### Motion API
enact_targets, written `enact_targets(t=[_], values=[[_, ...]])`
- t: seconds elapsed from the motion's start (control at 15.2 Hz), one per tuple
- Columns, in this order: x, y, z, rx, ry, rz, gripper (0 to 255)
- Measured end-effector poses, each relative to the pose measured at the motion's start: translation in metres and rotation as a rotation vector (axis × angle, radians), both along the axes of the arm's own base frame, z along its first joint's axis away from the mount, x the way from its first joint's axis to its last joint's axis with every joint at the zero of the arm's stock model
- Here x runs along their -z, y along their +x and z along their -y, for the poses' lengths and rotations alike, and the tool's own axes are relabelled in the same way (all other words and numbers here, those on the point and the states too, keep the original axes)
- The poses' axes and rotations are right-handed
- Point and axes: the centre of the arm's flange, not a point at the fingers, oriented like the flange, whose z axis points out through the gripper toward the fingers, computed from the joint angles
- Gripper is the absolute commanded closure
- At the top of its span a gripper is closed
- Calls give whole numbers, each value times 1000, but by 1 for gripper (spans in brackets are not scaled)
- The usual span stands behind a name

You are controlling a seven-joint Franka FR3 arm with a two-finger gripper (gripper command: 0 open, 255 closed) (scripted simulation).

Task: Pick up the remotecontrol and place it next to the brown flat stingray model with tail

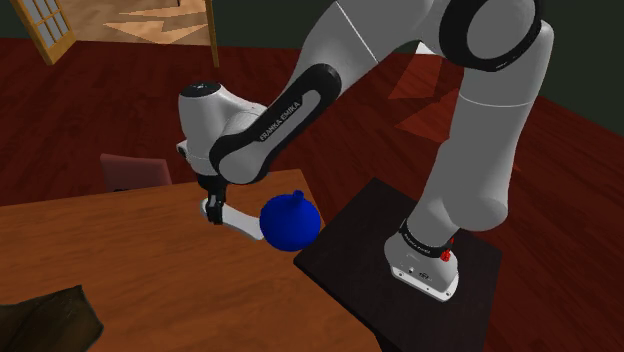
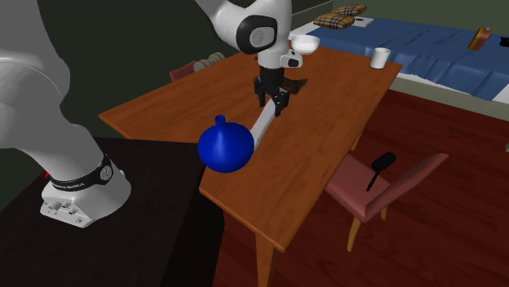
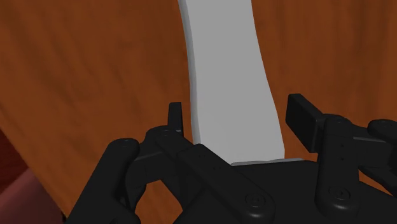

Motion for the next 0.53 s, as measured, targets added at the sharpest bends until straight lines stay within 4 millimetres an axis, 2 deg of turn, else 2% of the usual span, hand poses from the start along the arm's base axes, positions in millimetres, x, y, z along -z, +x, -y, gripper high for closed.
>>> enact_targets(t=[0.53], values=[[1,-53,-91,0,-2,-5,255]])
